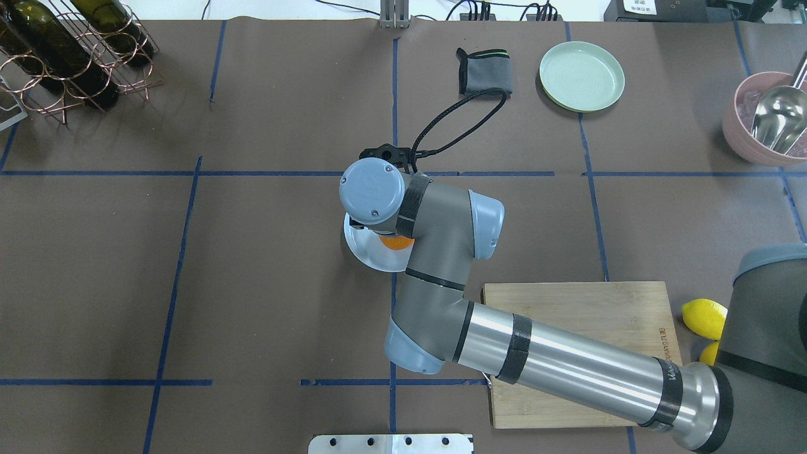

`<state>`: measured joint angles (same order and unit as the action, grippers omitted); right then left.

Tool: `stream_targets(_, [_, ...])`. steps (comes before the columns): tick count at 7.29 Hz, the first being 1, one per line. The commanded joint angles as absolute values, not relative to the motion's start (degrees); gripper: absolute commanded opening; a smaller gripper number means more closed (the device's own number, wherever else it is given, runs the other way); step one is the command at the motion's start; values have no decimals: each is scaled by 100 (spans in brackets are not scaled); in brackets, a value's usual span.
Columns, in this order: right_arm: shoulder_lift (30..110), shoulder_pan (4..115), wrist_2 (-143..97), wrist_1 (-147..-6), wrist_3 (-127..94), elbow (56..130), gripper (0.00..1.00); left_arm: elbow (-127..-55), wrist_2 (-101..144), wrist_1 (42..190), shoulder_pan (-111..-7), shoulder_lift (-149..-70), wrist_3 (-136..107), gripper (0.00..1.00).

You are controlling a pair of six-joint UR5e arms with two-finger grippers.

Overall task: Pick orange to plate
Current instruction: 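Carry the orange with the right gripper over the light blue plate, then lower the orange onto the plate and open the right gripper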

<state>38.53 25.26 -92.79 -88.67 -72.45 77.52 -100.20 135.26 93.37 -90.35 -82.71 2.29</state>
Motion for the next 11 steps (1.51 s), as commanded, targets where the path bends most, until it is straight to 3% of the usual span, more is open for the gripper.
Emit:
stream_targets(1, [3850, 2522, -9281, -8859, -7181, 7761, 96, -10037, 13526, 9334, -9035, -8271, 229, 100])
stream_targets(5, [4129, 3379, -10250, -8683, -6621, 8505, 100, -10028, 13518, 9325, -9035, -8271, 229, 100])
stream_targets(7, [5128, 4511, -11402, -8797, -5220, 9532, 100, -9976, 13518, 9325, -9035, -8262, 229, 100])
stream_targets(11, [7079, 7437, -13181, -9114, -406, 9791, 100, -10037, 13474, 9299, -9035, -8112, 220, 100])
